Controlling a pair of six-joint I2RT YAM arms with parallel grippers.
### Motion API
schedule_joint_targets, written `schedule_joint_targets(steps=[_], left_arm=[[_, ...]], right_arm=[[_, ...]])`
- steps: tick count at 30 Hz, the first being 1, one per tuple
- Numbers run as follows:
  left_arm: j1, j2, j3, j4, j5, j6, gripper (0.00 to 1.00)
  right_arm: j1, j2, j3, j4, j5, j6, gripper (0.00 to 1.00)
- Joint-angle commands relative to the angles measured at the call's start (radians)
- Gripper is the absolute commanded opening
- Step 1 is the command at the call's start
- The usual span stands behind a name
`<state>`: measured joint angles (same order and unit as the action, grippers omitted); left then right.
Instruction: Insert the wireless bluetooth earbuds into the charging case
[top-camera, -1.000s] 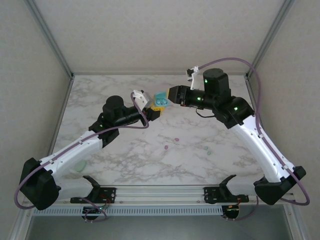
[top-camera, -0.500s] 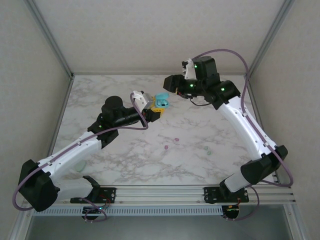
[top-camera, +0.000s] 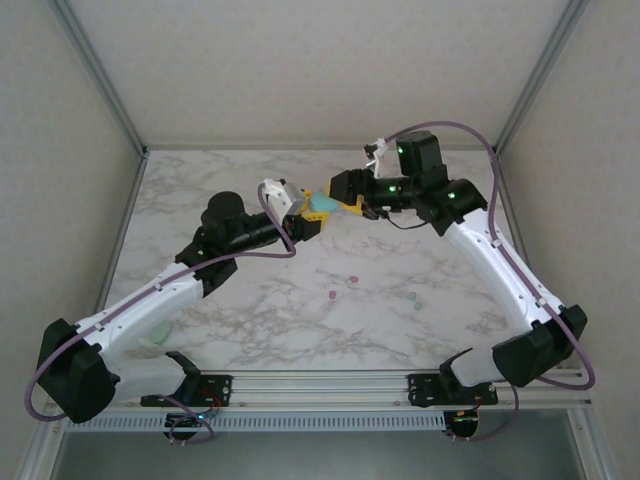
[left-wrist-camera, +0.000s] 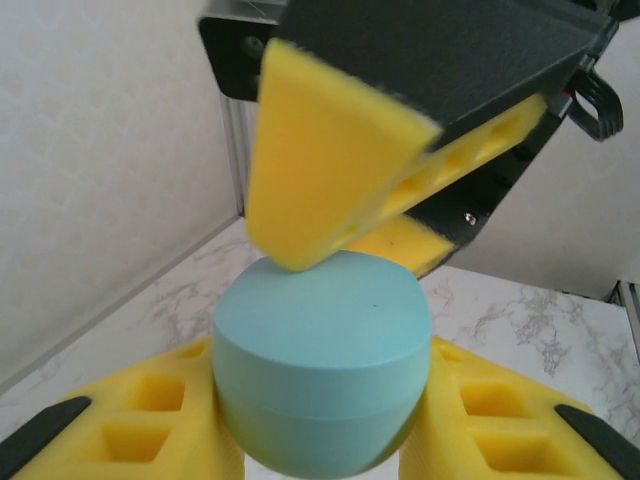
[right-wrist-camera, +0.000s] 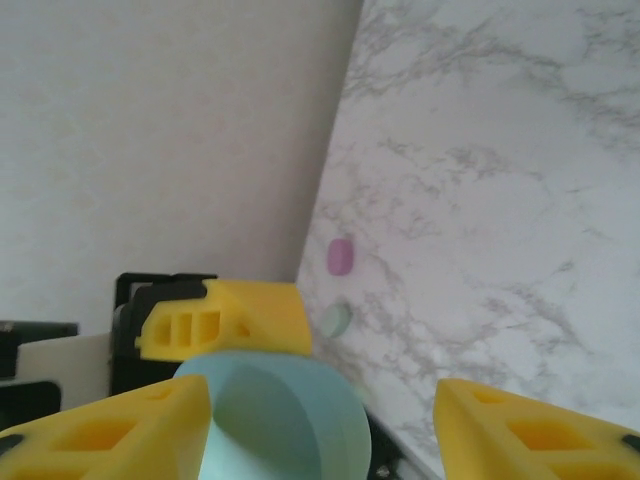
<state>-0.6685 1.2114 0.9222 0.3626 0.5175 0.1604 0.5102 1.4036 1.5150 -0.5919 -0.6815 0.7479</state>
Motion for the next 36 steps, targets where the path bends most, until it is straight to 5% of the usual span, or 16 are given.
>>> schedule_joint_targets(steps=[1,13,28,36], left_arm=[[-0.008,0.006,0.039,0.051,0.004,-0.020,0.15],[-0.009,0.019,0.046,0.096,0.018,-0.057,0.15],[-0.010,0.028,0.051,0.101,0.016,-0.062,0.16],[-0.009,0.030,0.054,0.069,0.011,-0.046,0.23]], right_arm=[[-0.032,-0.040,-0.069,0.181,-0.134,0.120,0.64],[-0.048,-0.013,-0.196,0.518,-0.318,0.363,0.55],[-0.047,-0.009,-0.236,0.553,-0.363,0.377,0.47],[-0.046,-0.014,-0.245,0.569,-0.343,0.375,0.23]])
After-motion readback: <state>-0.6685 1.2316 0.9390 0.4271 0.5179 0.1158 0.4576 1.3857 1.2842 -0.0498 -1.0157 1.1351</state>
